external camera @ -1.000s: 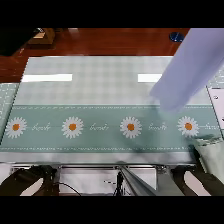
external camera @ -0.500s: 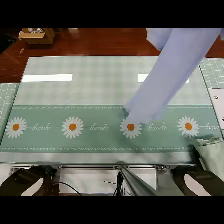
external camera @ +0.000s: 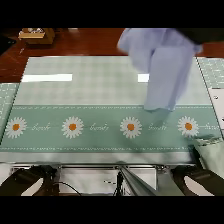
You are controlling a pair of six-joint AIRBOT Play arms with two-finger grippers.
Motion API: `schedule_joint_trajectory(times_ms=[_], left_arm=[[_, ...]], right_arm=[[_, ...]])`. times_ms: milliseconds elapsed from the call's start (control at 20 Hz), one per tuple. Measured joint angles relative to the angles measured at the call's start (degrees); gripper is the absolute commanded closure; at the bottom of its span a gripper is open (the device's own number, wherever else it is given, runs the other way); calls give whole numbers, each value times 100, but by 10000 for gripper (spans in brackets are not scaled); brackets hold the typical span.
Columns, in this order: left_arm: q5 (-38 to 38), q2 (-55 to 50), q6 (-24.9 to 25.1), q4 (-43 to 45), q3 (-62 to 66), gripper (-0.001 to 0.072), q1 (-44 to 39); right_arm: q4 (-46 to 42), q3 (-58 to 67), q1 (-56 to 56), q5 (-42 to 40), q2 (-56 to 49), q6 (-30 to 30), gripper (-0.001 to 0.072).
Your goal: Fold the shirts.
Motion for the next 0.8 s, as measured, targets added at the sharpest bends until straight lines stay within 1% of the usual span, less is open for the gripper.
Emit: schedule_joint_trajectory(times_ms=[250,300,400,450,550,600,700,800], left_arm=[[-52,0,2,44,0,-4,0],[-92,0,2,87,0,-4,0],[-227,0,4,251,0,-4,0],[-258,0,7,374,0,-5,0],[-378,2,13,612,-59,-5,0],[-387,2,15,699,-140,-5,0],[-444,2,17,820,-472,-5,0],[-468,2,20,898,-1064,-6,0]], right_arm=[[-15,-433,1421,74,-1126,9,677],[-22,-487,1718,26,-1375,9,653],[-52,-555,2192,-129,-1799,9,342],[-74,-573,2347,-186,-1950,0,275],[-264,-592,2505,-223,-2131,-13,269],[-422,-595,2498,-188,-2144,-11,226],[-918,-597,2295,0,-2055,11,221],[-1545,-597,1880,306,-1867,46,220]])
